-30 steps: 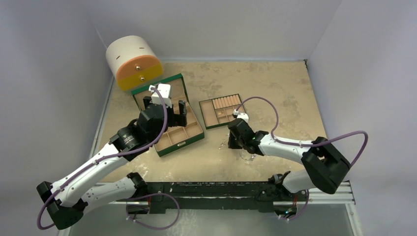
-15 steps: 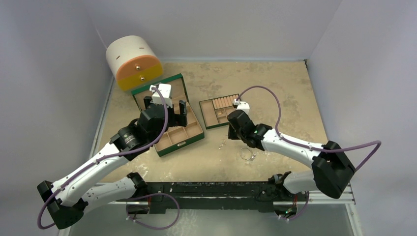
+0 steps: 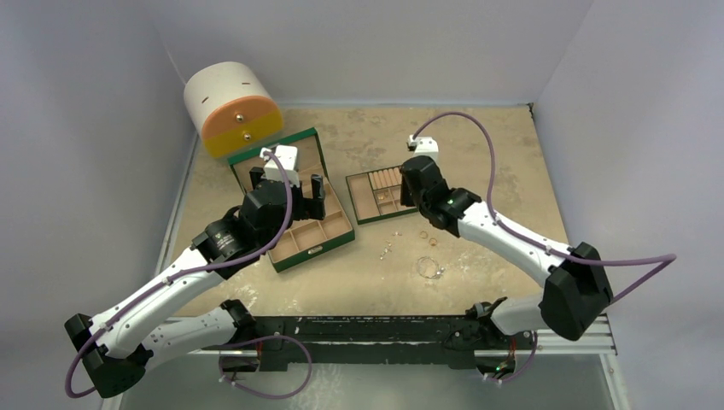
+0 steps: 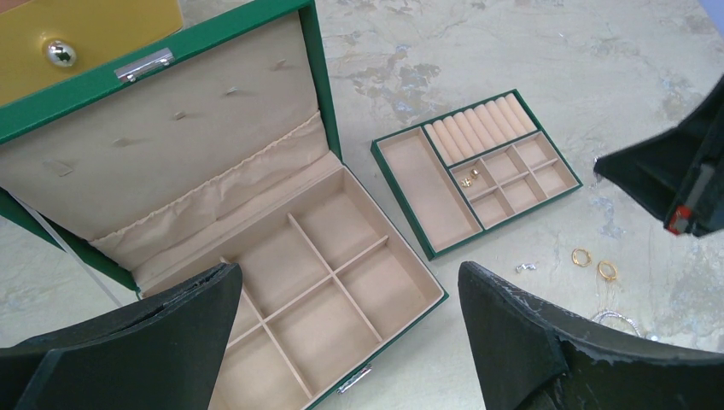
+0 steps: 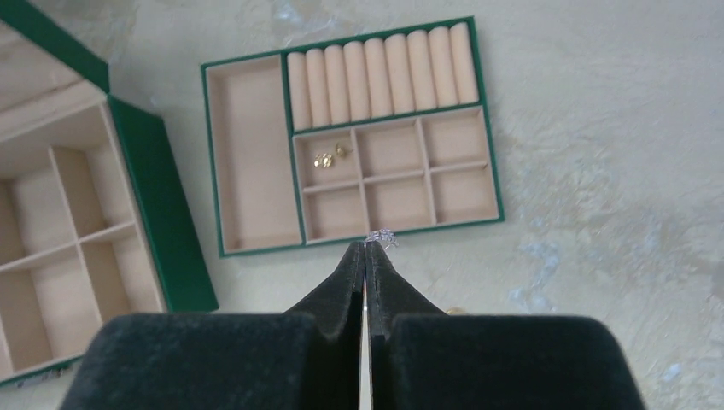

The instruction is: Organize the mixed jewelry

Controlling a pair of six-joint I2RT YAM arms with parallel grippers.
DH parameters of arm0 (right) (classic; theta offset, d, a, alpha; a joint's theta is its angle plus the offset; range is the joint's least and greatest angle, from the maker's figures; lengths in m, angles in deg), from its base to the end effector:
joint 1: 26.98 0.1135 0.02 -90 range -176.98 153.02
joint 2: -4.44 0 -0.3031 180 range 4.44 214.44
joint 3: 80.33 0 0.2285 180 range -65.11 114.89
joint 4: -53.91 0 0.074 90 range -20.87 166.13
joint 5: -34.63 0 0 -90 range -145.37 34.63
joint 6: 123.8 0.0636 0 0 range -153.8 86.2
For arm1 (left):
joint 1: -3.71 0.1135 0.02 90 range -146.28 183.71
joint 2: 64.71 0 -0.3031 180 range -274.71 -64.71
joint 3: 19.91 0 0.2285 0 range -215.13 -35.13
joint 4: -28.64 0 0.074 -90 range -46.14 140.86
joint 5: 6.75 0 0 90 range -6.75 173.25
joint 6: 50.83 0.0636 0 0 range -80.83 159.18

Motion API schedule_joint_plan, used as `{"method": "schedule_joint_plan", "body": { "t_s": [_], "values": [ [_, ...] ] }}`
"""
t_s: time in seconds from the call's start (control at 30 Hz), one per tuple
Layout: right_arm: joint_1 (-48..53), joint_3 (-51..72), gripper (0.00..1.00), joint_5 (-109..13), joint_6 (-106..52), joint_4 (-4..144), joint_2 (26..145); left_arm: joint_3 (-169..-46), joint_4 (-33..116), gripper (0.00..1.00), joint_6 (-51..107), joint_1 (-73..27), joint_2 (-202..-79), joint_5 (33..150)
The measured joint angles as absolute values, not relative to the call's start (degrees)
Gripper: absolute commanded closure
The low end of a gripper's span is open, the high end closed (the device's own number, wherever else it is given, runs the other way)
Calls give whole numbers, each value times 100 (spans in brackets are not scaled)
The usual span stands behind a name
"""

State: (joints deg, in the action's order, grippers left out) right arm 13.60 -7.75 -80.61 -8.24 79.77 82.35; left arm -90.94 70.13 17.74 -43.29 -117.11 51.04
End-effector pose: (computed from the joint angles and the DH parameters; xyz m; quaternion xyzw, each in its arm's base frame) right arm 0.2429 0.1723 0.3205 -0.0048 0.8569 0.1019 0.5054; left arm 0.1403 -0.1007 0.3770 0.0276 0.8146 -0.1076 0.5693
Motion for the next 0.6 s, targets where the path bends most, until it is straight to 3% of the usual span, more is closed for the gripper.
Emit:
{"method": "schedule_joint_plan", "body": {
  "t_s": [0.6],
  "values": [
    [656,-283,100,-7307,-1117,7413,10038,-9094,7015,2,1774,-4329,-11733,5095]
  ]
}}
